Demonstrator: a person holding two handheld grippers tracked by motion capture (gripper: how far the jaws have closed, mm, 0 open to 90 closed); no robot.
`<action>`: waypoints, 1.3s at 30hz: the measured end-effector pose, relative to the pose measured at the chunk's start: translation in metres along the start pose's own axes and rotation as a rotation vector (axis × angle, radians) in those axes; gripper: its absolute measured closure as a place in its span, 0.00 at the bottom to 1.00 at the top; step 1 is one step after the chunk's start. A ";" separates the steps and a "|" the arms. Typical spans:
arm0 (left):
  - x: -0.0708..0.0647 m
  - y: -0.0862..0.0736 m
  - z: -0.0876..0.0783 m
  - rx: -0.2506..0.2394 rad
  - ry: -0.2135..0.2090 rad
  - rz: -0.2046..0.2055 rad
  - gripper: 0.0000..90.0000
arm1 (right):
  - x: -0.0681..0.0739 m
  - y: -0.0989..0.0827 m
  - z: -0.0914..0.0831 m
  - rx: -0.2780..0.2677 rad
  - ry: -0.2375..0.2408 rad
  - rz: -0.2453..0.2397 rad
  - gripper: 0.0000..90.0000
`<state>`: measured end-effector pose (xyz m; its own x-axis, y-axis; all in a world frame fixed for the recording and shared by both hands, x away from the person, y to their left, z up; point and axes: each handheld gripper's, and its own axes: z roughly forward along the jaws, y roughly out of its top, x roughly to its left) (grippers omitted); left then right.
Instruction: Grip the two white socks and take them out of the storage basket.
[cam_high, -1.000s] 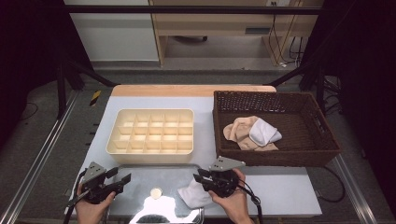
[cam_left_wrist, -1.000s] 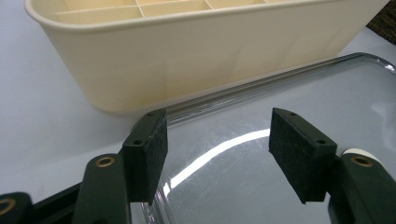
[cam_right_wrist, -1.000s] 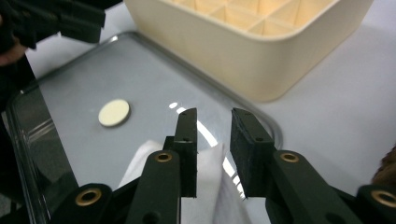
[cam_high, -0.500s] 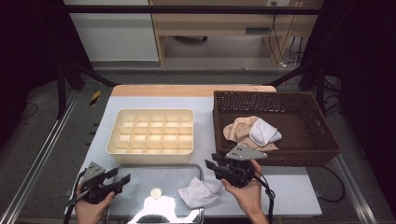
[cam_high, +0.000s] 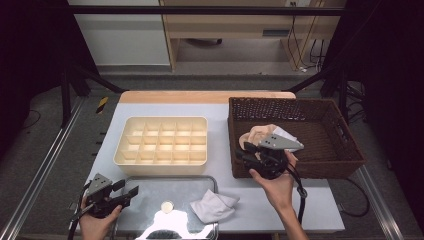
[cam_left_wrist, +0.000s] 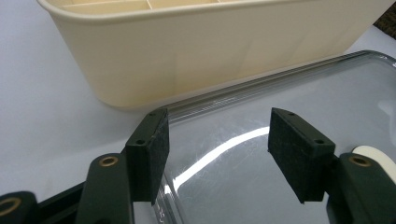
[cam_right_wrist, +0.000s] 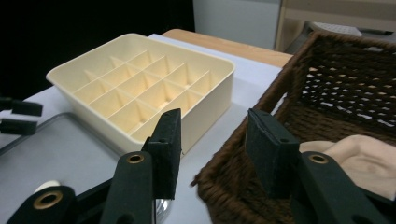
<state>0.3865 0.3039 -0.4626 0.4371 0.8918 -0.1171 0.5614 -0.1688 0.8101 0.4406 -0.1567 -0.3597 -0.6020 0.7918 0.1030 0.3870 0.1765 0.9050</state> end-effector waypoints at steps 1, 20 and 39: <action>0.000 0.000 0.000 0.001 0.001 0.001 0.42 | -0.004 0.004 0.000 -0.003 -0.013 0.000 0.61; 0.001 -0.001 0.002 0.008 0.008 0.004 0.42 | -0.070 0.033 0.023 -0.038 -0.243 0.047 0.53; 0.002 -0.001 0.001 0.000 0.005 0.005 0.42 | -0.113 0.027 0.050 0.038 -0.328 0.102 0.48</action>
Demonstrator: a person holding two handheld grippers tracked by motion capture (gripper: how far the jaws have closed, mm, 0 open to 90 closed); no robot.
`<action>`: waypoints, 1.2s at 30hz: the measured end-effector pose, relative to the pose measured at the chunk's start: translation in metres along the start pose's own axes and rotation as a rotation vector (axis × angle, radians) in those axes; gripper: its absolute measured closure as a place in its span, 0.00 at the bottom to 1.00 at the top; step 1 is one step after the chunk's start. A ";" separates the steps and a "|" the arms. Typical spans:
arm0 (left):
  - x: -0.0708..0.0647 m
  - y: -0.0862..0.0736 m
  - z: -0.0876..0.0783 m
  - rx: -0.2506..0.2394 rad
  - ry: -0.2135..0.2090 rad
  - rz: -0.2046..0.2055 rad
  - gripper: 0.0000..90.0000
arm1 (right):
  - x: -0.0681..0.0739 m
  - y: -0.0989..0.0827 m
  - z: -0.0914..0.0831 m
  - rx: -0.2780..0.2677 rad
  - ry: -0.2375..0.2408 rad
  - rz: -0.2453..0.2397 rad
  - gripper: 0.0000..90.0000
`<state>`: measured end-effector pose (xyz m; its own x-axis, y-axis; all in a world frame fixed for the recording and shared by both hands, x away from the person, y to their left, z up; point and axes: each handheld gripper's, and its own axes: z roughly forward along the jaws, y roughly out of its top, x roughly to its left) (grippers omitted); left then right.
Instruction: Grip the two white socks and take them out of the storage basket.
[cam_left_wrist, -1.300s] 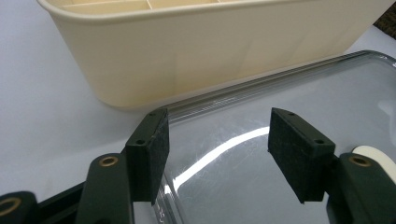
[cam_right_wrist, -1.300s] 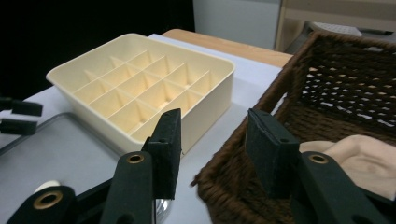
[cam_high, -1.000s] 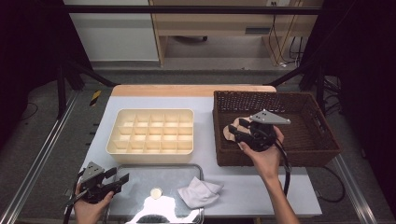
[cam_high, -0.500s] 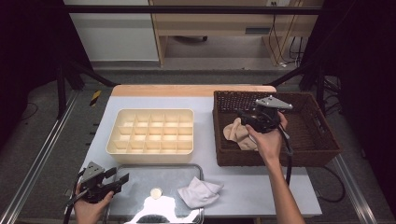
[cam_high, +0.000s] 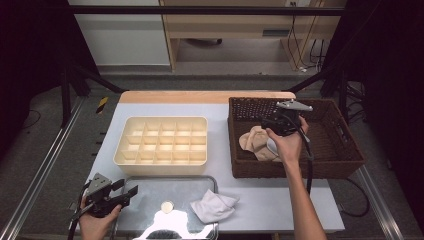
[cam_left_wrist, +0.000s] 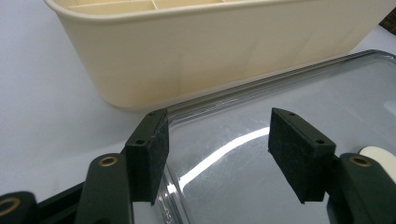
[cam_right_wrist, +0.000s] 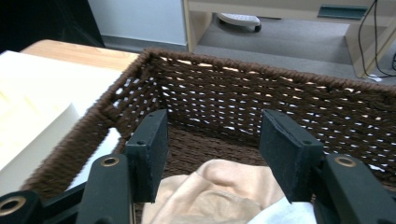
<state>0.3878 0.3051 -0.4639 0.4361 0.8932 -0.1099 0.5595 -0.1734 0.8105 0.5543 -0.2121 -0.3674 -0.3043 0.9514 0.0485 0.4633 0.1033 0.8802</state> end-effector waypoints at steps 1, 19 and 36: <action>0.000 0.000 0.000 0.000 -0.001 0.001 0.42 | -0.001 0.000 0.002 0.004 -0.004 0.002 0.48; 0.001 0.000 0.000 -0.003 0.002 0.000 0.41 | -0.034 -0.018 0.021 0.091 -0.090 0.042 0.50; 0.001 0.000 0.000 0.002 0.003 0.006 0.41 | -0.043 -0.026 0.029 0.168 -0.146 0.060 0.47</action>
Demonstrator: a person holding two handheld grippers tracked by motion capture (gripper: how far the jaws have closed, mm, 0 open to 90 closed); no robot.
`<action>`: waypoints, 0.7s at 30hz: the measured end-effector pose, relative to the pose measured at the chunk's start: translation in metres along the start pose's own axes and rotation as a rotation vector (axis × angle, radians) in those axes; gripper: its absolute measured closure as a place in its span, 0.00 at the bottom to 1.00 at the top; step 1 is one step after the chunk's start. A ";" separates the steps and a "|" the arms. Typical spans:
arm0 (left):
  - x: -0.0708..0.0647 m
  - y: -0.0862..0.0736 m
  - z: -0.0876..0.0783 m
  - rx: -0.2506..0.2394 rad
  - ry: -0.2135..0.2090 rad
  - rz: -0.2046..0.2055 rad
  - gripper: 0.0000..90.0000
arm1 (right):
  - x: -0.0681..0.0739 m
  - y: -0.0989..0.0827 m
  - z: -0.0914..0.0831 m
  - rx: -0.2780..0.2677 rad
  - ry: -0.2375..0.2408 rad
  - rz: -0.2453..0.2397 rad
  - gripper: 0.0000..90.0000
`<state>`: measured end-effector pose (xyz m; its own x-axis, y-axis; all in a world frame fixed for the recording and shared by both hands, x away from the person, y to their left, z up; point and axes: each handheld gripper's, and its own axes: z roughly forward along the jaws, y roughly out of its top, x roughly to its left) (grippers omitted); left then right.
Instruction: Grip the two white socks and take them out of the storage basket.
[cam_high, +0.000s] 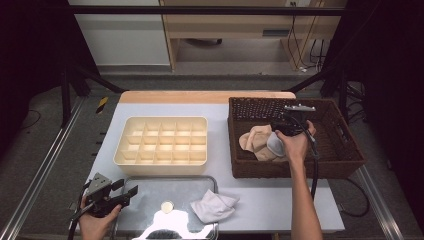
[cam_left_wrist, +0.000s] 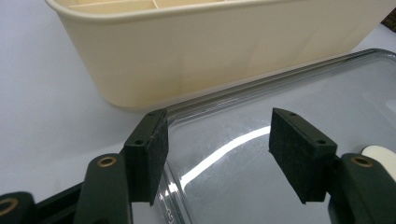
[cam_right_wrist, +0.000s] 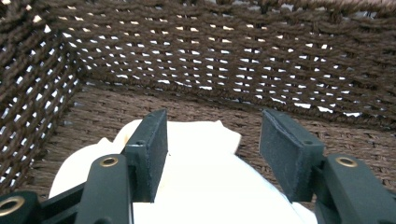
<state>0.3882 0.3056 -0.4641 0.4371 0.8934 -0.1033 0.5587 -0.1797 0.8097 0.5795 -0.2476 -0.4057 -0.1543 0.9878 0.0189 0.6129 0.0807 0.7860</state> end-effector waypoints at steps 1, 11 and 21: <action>0.000 0.000 0.000 -0.001 0.001 0.000 0.41 | 0.000 0.000 0.001 0.001 0.002 0.001 0.47; 0.000 0.000 0.000 -0.003 0.002 -0.002 0.42 | -0.001 -0.003 0.009 0.046 -0.011 0.011 0.47; -0.001 0.000 0.000 -0.001 0.000 0.001 0.42 | -0.003 -0.007 0.014 0.111 -0.010 0.045 0.63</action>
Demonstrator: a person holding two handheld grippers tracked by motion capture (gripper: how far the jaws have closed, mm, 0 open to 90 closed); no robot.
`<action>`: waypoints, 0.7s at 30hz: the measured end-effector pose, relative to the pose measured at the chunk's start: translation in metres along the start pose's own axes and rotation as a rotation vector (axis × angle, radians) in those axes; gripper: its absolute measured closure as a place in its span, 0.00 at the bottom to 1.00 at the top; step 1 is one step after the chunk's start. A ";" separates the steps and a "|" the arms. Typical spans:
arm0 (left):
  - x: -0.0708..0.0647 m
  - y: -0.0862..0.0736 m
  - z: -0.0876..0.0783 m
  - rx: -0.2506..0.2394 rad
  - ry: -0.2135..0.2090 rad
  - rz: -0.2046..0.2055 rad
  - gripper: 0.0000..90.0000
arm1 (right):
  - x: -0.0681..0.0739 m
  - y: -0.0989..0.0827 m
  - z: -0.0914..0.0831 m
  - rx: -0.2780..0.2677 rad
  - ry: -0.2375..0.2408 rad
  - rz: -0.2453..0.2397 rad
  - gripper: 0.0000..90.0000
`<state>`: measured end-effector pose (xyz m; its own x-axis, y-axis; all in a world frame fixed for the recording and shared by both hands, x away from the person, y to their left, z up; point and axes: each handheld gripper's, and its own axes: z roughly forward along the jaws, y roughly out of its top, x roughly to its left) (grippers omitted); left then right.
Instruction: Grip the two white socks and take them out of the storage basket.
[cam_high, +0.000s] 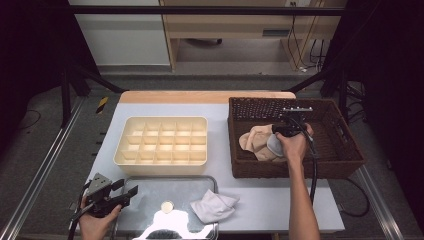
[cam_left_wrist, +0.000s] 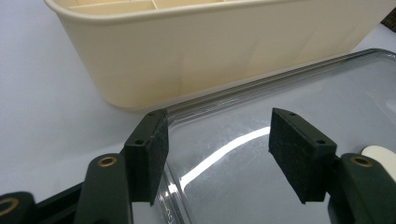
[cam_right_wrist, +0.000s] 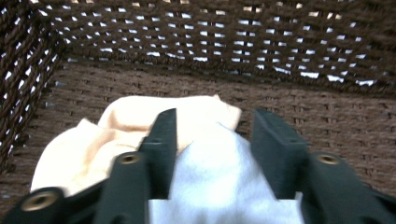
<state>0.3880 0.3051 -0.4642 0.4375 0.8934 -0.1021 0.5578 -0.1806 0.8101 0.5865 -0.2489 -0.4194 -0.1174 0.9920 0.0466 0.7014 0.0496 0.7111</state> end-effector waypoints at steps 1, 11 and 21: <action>0.000 0.000 0.000 0.000 -0.001 0.001 0.42 | -0.001 0.000 0.000 0.006 -0.003 -0.004 0.67; -0.001 0.000 0.000 -0.001 -0.004 -0.003 0.42 | -0.005 -0.003 -0.006 0.041 0.015 0.048 0.94; -0.001 0.000 -0.001 -0.006 0.000 -0.003 0.42 | -0.003 0.005 -0.034 -0.135 0.043 0.022 0.95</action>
<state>0.3868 0.3046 -0.4635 0.4359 0.8939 -0.1047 0.5551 -0.1754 0.8131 0.5662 -0.2555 -0.3925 -0.1352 0.9866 0.0916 0.6038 0.0088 0.7971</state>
